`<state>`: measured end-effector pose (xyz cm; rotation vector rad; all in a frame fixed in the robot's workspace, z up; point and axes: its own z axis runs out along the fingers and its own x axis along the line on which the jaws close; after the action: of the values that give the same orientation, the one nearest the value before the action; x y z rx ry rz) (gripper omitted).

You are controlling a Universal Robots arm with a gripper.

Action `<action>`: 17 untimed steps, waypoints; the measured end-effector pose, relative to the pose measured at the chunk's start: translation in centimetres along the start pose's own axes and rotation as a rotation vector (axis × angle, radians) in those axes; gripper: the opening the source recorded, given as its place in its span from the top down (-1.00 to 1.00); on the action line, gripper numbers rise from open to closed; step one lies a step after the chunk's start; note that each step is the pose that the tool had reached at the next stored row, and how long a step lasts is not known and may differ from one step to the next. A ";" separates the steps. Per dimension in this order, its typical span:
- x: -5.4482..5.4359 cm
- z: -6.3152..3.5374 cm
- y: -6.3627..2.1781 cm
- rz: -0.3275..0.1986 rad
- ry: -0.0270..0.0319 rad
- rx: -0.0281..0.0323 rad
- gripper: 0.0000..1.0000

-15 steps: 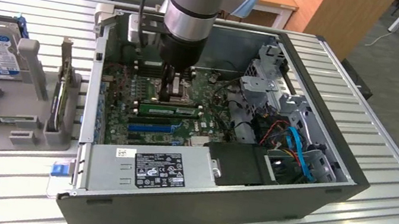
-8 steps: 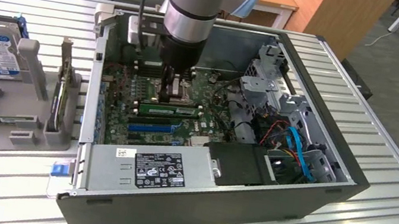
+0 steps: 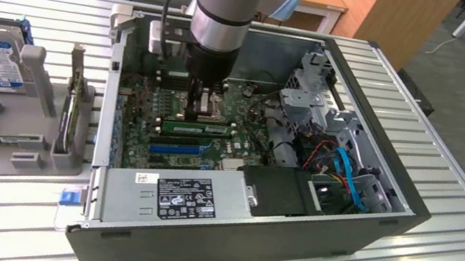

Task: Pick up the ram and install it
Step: 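Press down the ram until it locks into place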

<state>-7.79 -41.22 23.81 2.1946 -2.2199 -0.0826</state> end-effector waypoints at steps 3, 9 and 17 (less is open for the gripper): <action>0.0 0.10 -0.01 0.000 0.0000 0.0000 0.80; 0.0 0.30 -0.02 0.000 0.0001 -0.0001 0.80; 0.0 0.54 -0.03 0.000 0.0000 0.0000 0.80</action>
<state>-7.79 -41.21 23.27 2.1946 -2.2199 -0.0826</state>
